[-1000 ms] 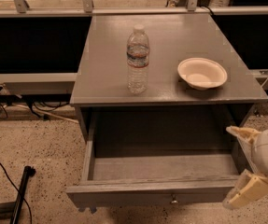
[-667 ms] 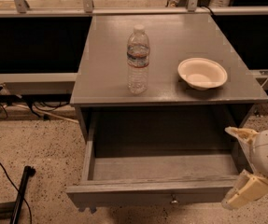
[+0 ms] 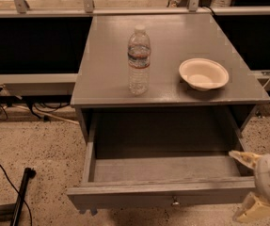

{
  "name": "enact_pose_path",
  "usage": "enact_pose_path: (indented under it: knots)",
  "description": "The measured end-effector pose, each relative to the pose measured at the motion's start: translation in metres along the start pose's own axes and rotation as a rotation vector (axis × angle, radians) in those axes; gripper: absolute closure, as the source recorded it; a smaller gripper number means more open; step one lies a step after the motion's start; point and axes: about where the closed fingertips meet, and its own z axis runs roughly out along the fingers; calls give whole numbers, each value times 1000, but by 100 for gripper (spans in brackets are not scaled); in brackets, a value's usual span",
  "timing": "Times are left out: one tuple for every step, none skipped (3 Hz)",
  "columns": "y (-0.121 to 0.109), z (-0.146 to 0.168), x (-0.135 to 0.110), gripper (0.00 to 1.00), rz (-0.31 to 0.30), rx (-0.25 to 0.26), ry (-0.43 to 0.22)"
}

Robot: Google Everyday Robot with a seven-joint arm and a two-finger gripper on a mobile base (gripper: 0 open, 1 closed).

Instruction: Close top drawer

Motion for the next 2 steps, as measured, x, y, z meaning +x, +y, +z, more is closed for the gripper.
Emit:
enact_pose_path:
  knots:
    - [19, 15, 31, 38, -104, -13, 49]
    - [34, 28, 55, 61, -184, -58, 25]
